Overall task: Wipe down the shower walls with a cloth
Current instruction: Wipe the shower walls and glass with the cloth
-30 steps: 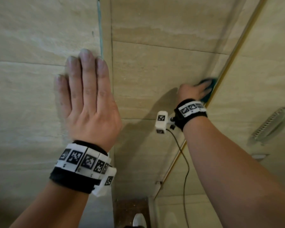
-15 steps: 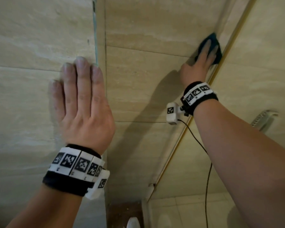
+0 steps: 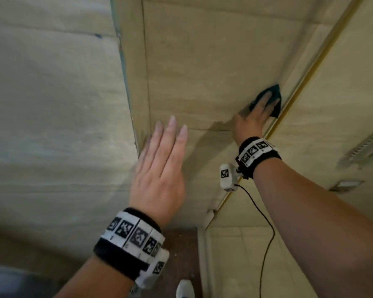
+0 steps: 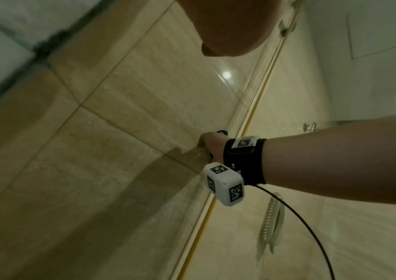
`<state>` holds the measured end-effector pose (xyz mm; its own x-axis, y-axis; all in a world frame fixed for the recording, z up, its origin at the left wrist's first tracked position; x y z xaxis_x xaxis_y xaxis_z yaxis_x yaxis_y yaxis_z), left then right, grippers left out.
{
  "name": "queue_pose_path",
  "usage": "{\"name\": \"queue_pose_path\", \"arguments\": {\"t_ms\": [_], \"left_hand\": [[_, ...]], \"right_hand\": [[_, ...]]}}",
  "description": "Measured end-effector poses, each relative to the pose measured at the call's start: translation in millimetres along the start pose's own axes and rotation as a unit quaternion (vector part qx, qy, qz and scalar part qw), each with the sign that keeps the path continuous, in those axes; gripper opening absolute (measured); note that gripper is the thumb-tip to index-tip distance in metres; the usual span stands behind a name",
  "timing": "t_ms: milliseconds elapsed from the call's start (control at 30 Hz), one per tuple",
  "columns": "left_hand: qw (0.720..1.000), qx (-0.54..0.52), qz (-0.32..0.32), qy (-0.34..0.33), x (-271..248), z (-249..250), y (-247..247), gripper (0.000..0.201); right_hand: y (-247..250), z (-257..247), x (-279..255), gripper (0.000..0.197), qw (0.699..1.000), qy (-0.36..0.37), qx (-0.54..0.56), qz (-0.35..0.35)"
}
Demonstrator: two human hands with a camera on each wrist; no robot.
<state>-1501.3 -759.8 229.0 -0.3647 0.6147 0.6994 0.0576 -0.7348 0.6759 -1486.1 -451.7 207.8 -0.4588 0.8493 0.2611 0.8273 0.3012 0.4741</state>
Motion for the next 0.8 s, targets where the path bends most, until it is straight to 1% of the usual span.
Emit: {"name": "queue_pose_path", "arguments": {"t_ms": [67, 167, 267, 333, 433, 500, 533, 633, 733, 800], "left_hand": [[0.999, -0.015, -0.039, 0.012, 2, -4, -15, 0.084], [0.989, -0.067, -0.129, 0.04, 3, -15, -44, 0.081], [0.965, -0.089, -0.223, 0.11, -6, -30, -74, 0.077], [0.943, -0.092, -0.279, 0.155, -13, -36, -93, 0.08], [0.923, -0.094, -0.321, 0.193, -13, -36, -114, 0.087], [0.912, -0.092, -0.335, 0.216, -10, -37, -127, 0.092], [0.912, -0.09, -0.333, 0.224, -8, -39, -134, 0.093], [0.916, -0.098, -0.309, 0.237, -2, -45, -155, 0.097], [0.92, -0.124, -0.28, 0.244, -2, -47, -169, 0.101], [0.925, -0.142, -0.258, 0.24, -2, -48, -180, 0.102]], "right_hand": [[-12, 12, -9, 0.1, 1.0, 0.007, -0.018, -0.012], [-30, 29, -21, 0.098, 0.999, 0.019, -0.044, -0.02], [-51, 46, -32, 0.1, 0.997, 0.011, -0.062, -0.038], [-60, 55, -35, 0.102, 0.996, 0.014, -0.071, -0.044], [-67, 64, -38, 0.099, 0.995, 0.033, -0.084, -0.044], [-68, 68, -40, 0.099, 0.994, 0.047, -0.094, -0.04], [-68, 71, -40, 0.1, 0.993, 0.054, -0.1, -0.039], [-68, 80, -43, 0.103, 0.988, 0.061, -0.125, -0.058], [-67, 91, -48, 0.105, 0.982, 0.058, -0.151, -0.095], [-66, 97, -48, 0.105, 0.98, 0.059, -0.165, -0.096]]}}
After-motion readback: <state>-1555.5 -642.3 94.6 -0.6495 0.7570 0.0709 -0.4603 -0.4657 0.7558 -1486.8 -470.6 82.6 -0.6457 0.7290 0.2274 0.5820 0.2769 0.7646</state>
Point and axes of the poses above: each hand's wrist, its own x-axis towards the middle knuckle, its own y-axis out of the back of the hand, z = x × y, the point moved 4 cm from there along x, towards the middle knuckle, and after that the axes turned 7 degrees about -z, right-handed, at the moved point
